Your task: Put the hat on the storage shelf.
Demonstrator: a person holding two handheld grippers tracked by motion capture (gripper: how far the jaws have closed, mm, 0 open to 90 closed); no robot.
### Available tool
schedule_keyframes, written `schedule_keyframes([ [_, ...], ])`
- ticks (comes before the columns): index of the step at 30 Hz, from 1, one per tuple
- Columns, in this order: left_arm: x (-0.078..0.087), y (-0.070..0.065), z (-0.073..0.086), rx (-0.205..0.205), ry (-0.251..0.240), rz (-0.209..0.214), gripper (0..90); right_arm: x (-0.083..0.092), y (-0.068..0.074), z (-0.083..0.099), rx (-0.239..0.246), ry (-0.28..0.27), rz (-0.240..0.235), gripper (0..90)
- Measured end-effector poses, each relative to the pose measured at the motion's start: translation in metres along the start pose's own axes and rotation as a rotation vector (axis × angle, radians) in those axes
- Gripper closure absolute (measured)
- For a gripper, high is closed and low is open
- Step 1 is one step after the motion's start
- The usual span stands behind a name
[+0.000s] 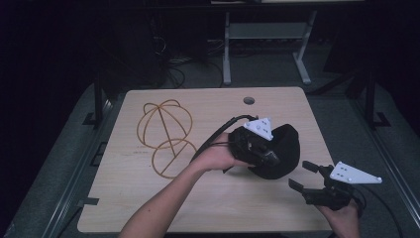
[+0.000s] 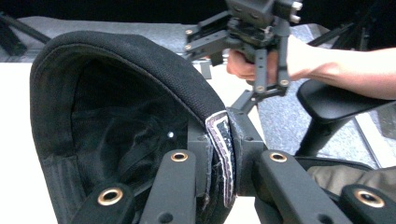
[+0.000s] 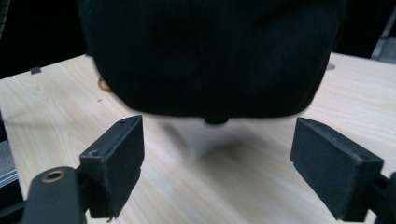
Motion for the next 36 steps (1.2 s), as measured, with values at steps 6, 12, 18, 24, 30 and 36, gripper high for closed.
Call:
schedule_keyframes([
  [6, -0.014, -0.012, -0.009, -0.036, 0.006, 0.069, 81.6, 0.001, 0.0, -0.001, 0.023, -0.016, 0.01, 24.6],
  [12, -0.025, -0.024, -0.019, -0.086, 0.023, 0.119, 82.1, 0.006, 0.0, 0.001, 0.038, -0.041, -0.008, 41.0],
  [18, -0.027, -0.029, -0.021, -0.102, 0.022, 0.153, 82.3, 0.011, 0.005, -0.001, 0.072, -0.072, -0.041, 71.9],
  [24, -0.022, -0.028, -0.019, -0.096, 0.019, 0.13, 82.0, 0.011, 0.006, -0.004, 0.076, -0.08, -0.045, 87.4],
  [30, -0.012, -0.02, -0.006, -0.069, 0.04, 0.028, 76.4, 0.012, 0.005, -0.007, 0.055, -0.061, -0.05, 87.9],
  [36, 0.0, -0.012, 0.005, -0.031, 0.08, -0.082, 62.2, 0.01, 0.005, -0.012, 0.022, -0.02, -0.083, 88.1],
])
Point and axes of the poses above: each handheld gripper's, and its own axes: x roughly backward along the jaws, z roughly out of its underside, y roughly to its left, the point moved 8 cm from there along -x, roughly forward along the jaws, and after that the axes turned 11 degrees about z, right-handed, at the moved point
